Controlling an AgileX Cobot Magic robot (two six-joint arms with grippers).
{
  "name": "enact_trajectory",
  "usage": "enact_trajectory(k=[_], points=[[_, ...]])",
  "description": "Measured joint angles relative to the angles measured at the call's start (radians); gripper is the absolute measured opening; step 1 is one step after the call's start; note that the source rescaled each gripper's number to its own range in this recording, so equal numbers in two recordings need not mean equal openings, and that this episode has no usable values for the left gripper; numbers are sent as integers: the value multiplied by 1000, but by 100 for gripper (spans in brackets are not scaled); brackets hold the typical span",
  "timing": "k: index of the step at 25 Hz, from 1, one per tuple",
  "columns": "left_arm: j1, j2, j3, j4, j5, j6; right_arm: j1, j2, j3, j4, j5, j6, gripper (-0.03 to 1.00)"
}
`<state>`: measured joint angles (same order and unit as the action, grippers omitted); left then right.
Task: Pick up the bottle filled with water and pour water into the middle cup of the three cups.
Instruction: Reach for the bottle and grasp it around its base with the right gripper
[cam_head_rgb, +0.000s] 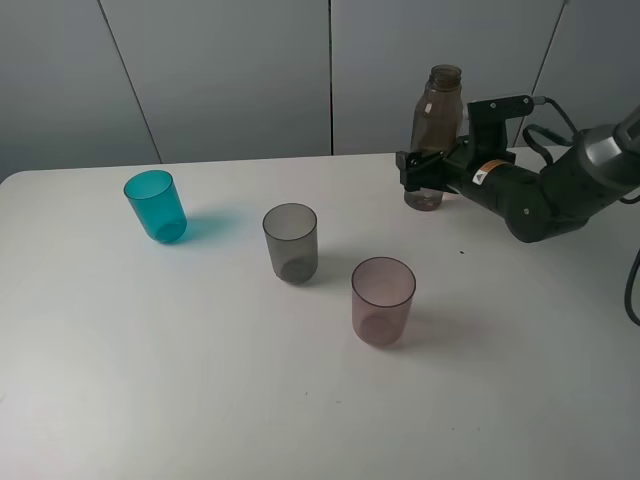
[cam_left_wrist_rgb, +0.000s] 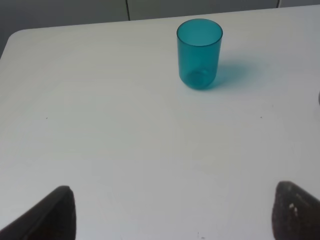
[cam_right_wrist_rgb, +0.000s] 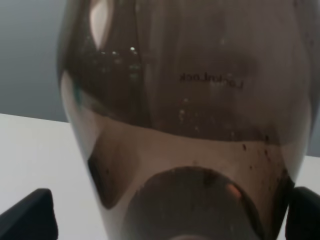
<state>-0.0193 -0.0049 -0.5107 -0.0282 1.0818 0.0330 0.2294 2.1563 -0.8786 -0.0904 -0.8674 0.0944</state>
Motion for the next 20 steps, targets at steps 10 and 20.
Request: enact_trajectory(k=[10, 20], points=[[0, 0, 0, 0, 0, 0, 0, 73, -60, 2, -63, 2, 96], [0, 0, 0, 0, 0, 0, -2, 104, -81, 22, -150, 17, 96]])
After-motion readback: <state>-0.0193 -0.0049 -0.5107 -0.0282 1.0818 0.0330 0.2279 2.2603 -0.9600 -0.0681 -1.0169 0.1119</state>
